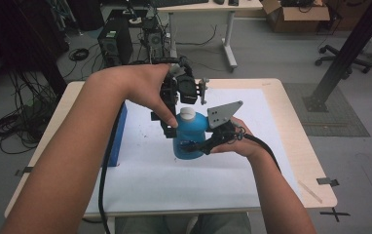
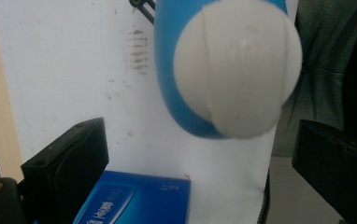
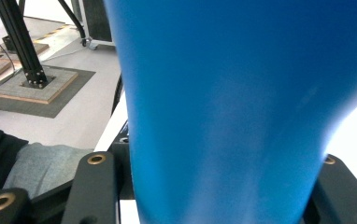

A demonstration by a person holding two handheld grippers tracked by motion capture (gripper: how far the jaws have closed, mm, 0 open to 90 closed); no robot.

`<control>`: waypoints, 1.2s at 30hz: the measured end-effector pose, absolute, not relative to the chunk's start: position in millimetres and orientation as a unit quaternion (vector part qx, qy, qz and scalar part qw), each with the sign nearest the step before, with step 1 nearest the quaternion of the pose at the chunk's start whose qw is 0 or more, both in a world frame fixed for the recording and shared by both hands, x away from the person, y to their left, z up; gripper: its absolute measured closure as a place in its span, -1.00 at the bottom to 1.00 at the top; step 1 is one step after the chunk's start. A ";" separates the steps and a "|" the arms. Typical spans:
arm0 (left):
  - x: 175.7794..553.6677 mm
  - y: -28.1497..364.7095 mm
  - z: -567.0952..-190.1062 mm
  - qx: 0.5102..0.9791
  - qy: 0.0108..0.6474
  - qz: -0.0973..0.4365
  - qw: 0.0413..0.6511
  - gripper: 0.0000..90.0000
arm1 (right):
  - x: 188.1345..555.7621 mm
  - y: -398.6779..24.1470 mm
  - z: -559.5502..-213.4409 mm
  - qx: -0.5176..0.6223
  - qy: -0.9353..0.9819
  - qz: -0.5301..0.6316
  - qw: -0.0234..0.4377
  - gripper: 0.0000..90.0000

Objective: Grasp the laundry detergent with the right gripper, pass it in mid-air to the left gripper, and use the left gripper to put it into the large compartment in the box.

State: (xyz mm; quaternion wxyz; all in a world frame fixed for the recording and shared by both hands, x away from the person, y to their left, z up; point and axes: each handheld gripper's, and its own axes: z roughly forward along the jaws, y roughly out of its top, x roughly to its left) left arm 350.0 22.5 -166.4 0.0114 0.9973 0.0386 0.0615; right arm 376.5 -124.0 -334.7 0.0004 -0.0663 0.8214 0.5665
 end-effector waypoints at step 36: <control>350.7 11.9 -196.2 0.996 0.047 0.079 -0.015 -0.91 | 378.5 -98.4 -344.4 -0.065 0.820 0.568 -0.007 0.01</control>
